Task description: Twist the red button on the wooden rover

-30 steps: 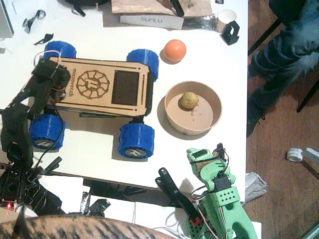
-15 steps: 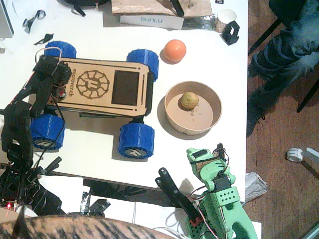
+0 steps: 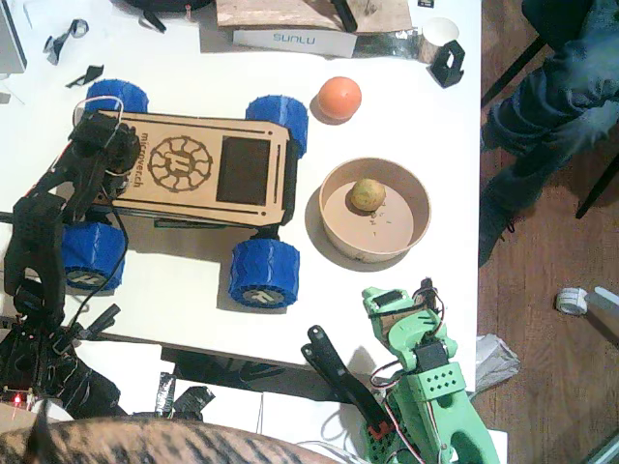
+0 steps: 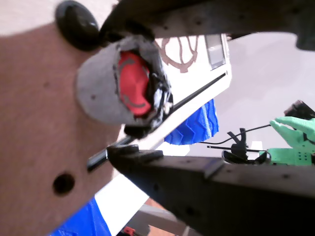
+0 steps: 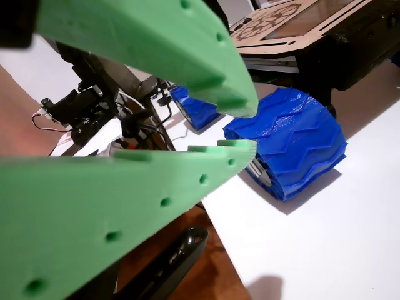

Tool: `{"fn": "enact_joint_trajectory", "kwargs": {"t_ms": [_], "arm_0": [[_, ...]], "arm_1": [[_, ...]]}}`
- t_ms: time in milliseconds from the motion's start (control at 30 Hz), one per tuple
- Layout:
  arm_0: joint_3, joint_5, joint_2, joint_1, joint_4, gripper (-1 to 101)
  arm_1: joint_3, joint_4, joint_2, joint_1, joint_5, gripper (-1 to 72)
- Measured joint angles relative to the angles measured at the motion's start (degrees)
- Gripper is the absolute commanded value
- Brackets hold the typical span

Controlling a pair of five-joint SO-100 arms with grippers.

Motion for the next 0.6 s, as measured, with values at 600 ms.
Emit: {"fn": "enact_joint_trajectory", "kwargs": {"t_ms": [600], "arm_0": [[-0.53,0.35,-0.09,0.18,-1.05,0]], "arm_1": [[0.00,0.00,0.00,0.00,0.00,0.3]]}}
